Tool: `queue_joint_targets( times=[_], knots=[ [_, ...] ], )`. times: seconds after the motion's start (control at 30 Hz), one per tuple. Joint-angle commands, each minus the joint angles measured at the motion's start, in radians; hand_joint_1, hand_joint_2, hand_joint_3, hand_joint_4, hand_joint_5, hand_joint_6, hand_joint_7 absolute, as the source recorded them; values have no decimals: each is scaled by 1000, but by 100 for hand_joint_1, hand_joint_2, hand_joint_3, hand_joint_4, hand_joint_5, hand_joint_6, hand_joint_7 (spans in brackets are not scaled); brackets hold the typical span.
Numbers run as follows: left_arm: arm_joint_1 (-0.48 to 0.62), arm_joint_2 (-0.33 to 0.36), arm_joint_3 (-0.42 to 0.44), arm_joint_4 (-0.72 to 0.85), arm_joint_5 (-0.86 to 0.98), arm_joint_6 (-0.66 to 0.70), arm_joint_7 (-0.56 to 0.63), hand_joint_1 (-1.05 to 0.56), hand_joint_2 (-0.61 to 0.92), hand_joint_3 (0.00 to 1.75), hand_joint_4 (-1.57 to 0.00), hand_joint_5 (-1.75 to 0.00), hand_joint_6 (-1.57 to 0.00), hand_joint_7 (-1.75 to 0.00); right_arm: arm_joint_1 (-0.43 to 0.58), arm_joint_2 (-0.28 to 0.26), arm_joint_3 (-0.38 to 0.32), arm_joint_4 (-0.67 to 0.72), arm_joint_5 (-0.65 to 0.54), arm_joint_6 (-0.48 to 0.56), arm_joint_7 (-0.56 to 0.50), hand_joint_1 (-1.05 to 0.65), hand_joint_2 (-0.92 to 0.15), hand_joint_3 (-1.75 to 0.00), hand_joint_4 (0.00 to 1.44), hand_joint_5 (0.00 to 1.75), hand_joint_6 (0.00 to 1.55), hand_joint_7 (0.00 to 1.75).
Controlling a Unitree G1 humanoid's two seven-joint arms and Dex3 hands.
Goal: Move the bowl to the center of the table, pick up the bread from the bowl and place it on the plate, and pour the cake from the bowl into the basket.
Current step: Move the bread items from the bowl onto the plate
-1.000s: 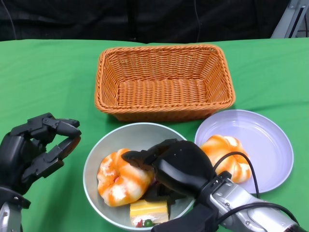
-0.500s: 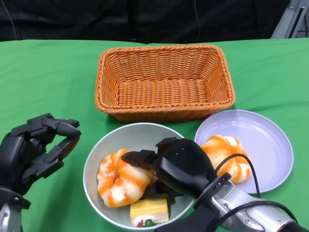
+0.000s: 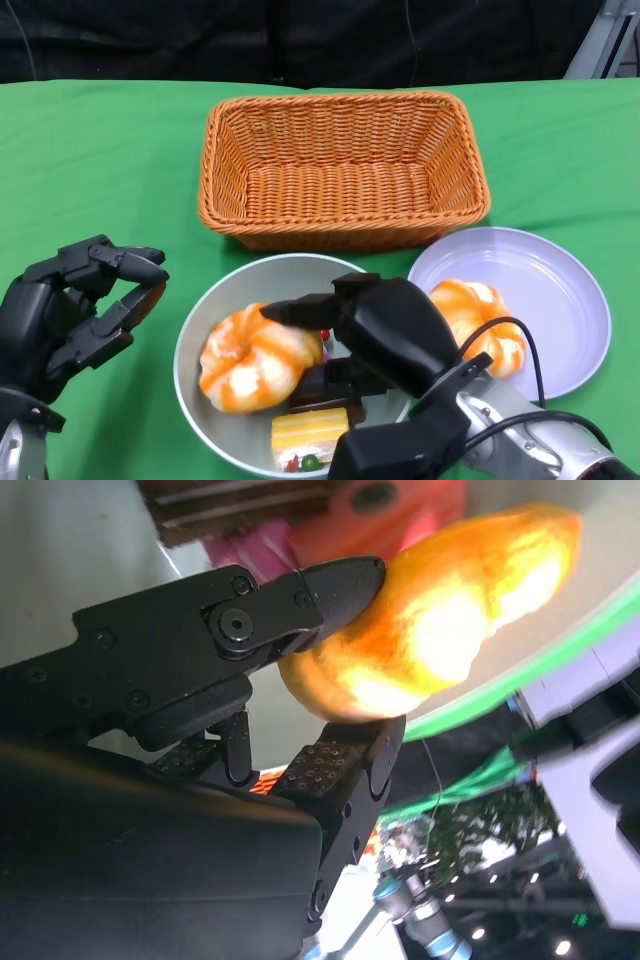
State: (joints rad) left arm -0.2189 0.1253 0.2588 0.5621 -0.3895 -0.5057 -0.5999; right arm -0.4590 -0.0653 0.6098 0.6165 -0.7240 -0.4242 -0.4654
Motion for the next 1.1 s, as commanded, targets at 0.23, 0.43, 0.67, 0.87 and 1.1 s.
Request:
queue_joint_targets(
  times=[0.23, 0.43, 0.67, 0.87, 1.1],
  knots=[
    [-13, 13, 8, 15, 7, -17, 11, -14, 90, 32, -71, -141, -92, -80, 2, 18, -89, 40, 91, -131, -13, -25, -92, -17, 65, 135, 116, 8],
    [-14, 13, 8, 14, 4, -7, 15, -14, 90, 31, -72, -142, -93, -81, 55, 12, -163, -85, 193, -131, 85, -27, -92, -13, 63, 138, 84, 70],
    [-6, 19, 10, 3, 3, 3, 17, -13, 91, 30, -72, -140, -94, -78, 110, -6, -231, -186, 243, -142, 138, -28, -92, -12, 66, 137, 75, 88],
    [-5, 24, 11, 2, 4, 6, 19, -12, 91, 30, -70, -141, -93, -79, 157, -15, -293, -280, 275, -134, 164, -25, -92, -8, 68, 130, 79, 81],
    [8, 28, 10, -22, 10, 29, 36, -11, 92, 30, -70, -141, -93, -80, 216, -64, -406, -388, 268, -99, 151, -16, -92, -8, 69, 132, 83, 79]
  ],
)
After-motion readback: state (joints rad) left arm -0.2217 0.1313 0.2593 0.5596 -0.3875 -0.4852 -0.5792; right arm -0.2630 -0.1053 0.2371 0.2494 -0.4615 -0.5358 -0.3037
